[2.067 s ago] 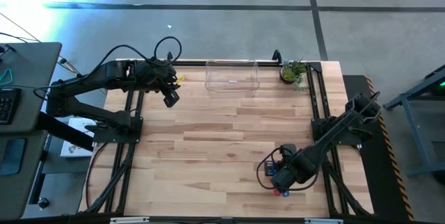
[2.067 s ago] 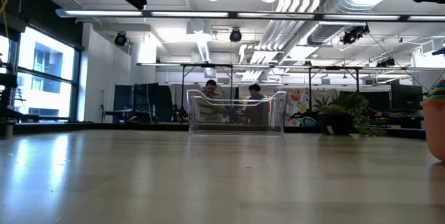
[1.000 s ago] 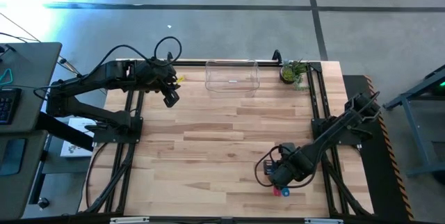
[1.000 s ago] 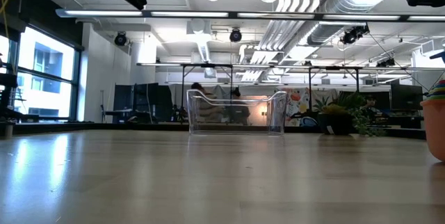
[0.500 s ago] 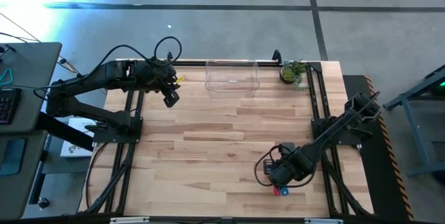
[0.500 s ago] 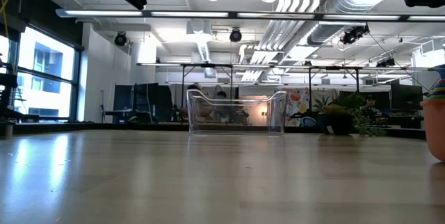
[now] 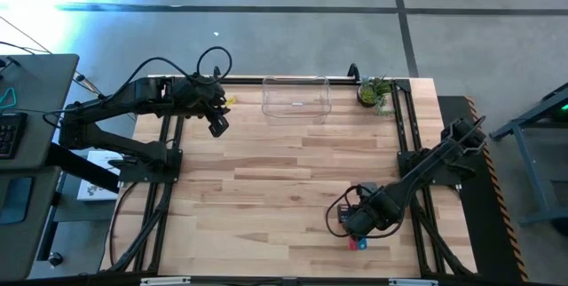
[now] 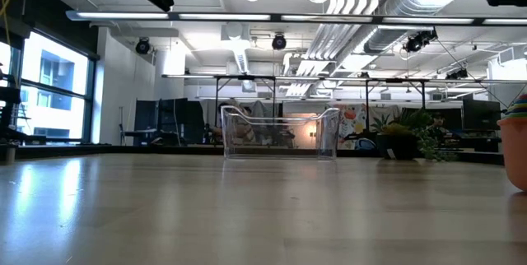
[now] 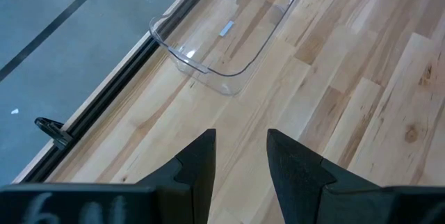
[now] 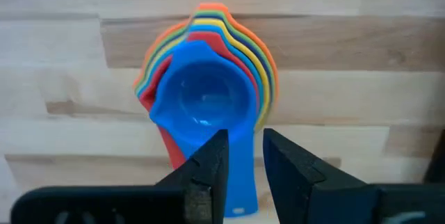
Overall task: Nest measuring cups in basket
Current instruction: Stack the blue measuring cup on top of the other red measuring cup
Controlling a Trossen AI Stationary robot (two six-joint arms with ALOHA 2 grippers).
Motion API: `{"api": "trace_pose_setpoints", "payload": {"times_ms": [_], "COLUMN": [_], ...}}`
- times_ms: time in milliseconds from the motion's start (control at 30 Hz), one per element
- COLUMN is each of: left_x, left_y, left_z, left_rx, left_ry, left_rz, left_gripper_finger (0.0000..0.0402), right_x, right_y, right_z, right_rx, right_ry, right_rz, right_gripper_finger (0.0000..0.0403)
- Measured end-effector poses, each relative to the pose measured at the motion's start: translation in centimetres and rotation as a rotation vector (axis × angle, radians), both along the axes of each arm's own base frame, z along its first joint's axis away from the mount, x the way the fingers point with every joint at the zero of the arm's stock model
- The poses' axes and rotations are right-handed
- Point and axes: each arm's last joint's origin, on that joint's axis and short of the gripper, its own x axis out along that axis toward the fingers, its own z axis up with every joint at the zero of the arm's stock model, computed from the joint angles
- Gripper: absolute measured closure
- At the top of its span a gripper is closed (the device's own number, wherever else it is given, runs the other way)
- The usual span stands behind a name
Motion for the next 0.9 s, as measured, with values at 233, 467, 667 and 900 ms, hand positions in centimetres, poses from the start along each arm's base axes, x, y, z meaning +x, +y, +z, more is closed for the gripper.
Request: {"api": "trace_pose_setpoints", "payload": {"times_ms": [233, 467, 667, 900], "left_x": [0.0, 0.0, 0.0, 0.0], "left_y": [0.0, 0.0, 0.0, 0.0], "left_z": [0.0, 0.0, 0.0, 0.0], "left_rx": [0.0, 0.0, 0.0, 0.0], "left_ry": [0.0, 0.0, 0.0, 0.0], "left_rz": [0.0, 0.0, 0.0, 0.0], "left_gripper_finger": [0.0284, 0.0284, 0.0284, 0.0284], "right_x": [-1.5, -3.0, -2.7, -1.9], "right_y": [0.2, 2.3, 3.4, 4.3], "right_z": [1.3, 0.9, -1.1, -2.9], "right_rx": [0.037, 0.048, 0.0, -0.011], "right_ry": [0.015, 0.03, 0.072, 0.084], "right_rz": [0.024, 0.107, 0.132, 0.132], "right_gripper_finger": [0.032, 0.032, 0.032, 0.032]}}
